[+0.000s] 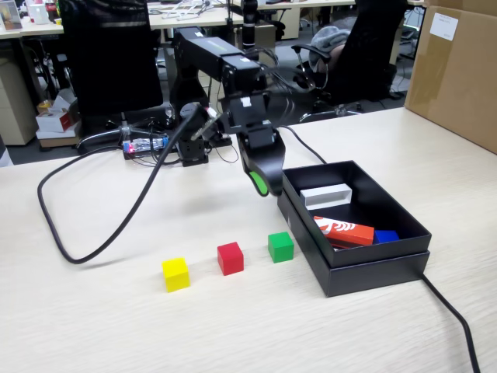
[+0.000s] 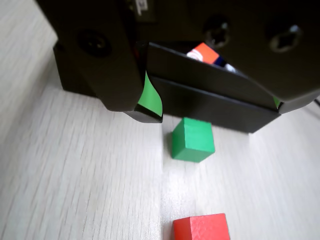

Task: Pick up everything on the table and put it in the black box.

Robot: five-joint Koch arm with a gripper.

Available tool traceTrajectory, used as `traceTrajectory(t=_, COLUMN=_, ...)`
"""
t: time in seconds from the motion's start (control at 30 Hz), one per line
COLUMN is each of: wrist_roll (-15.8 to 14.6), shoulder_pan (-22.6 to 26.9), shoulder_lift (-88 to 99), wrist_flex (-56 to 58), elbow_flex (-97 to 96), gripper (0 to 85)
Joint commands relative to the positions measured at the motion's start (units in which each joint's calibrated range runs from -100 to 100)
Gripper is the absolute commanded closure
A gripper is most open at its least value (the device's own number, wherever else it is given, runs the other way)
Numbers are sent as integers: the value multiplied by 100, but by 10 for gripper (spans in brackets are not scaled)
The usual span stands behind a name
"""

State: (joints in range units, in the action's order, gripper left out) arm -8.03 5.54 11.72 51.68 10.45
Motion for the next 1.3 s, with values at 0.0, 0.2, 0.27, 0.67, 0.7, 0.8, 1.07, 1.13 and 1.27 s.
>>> traceTrajectory(t=0.0, wrist_roll=10, shoulder_pan=-59, shoulder_lift=-615, wrist_flex=2, elbow_flex=895, gripper=407)
traceTrajectory(t=0.2, wrist_roll=10, shoulder_pan=-34, shoulder_lift=-1372, wrist_flex=2, elbow_flex=1230, gripper=407)
traceTrajectory(t=0.27, wrist_roll=5, shoulder_pan=-5, shoulder_lift=-1544, wrist_flex=2, elbow_flex=1230, gripper=404)
traceTrajectory(t=0.67, wrist_roll=-93, shoulder_pan=88, shoulder_lift=-2107, wrist_flex=2, elbow_flex=1366, gripper=399)
traceTrajectory(t=0.7, wrist_roll=-93, shoulder_pan=88, shoulder_lift=-2176, wrist_flex=2, elbow_flex=1412, gripper=399)
traceTrajectory(t=0.8, wrist_roll=-93, shoulder_pan=83, shoulder_lift=-2451, wrist_flex=2, elbow_flex=1602, gripper=399)
traceTrajectory(t=1.07, wrist_roll=-83, shoulder_pan=83, shoulder_lift=-2749, wrist_flex=2, elbow_flex=1693, gripper=406)
traceTrajectory(t=1.13, wrist_roll=-83, shoulder_pan=83, shoulder_lift=-2795, wrist_flex=2, elbow_flex=1666, gripper=435)
traceTrajectory(t=1.27, wrist_roll=-73, shoulder_pan=83, shoulder_lift=-2830, wrist_flex=2, elbow_flex=1557, gripper=580)
